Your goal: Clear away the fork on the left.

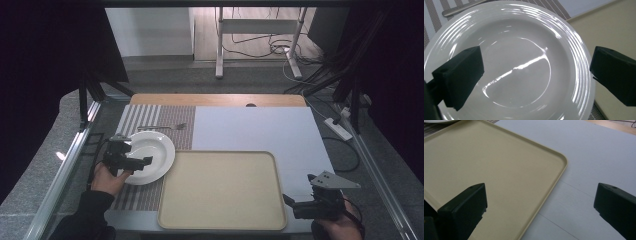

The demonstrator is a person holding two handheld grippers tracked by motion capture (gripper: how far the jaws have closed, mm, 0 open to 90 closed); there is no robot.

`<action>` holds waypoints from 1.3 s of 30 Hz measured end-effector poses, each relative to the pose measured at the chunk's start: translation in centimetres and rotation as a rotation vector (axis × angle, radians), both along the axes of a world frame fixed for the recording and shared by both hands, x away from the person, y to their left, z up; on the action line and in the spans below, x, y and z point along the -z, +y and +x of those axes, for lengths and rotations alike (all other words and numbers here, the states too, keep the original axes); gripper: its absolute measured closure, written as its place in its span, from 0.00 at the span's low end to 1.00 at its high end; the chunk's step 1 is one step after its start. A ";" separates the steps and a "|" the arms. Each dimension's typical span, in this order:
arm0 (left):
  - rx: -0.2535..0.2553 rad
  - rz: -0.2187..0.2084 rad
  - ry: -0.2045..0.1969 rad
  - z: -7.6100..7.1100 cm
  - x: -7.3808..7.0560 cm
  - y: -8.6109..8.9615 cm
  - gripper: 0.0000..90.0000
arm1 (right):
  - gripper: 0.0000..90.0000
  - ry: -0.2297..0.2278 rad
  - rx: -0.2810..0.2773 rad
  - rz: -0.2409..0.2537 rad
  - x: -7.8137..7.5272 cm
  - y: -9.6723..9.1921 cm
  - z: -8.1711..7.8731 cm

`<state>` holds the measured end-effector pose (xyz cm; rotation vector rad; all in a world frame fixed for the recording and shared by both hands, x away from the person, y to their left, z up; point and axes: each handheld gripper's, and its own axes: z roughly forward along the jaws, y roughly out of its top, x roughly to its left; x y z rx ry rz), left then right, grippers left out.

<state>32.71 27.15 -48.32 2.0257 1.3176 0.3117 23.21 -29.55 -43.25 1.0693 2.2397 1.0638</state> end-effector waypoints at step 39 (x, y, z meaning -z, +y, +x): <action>-0.018 0.146 0.019 9.4 1.6 0.6 0.00 | 0.00 0.010 -0.005 -0.006 0.1 0.1 0.1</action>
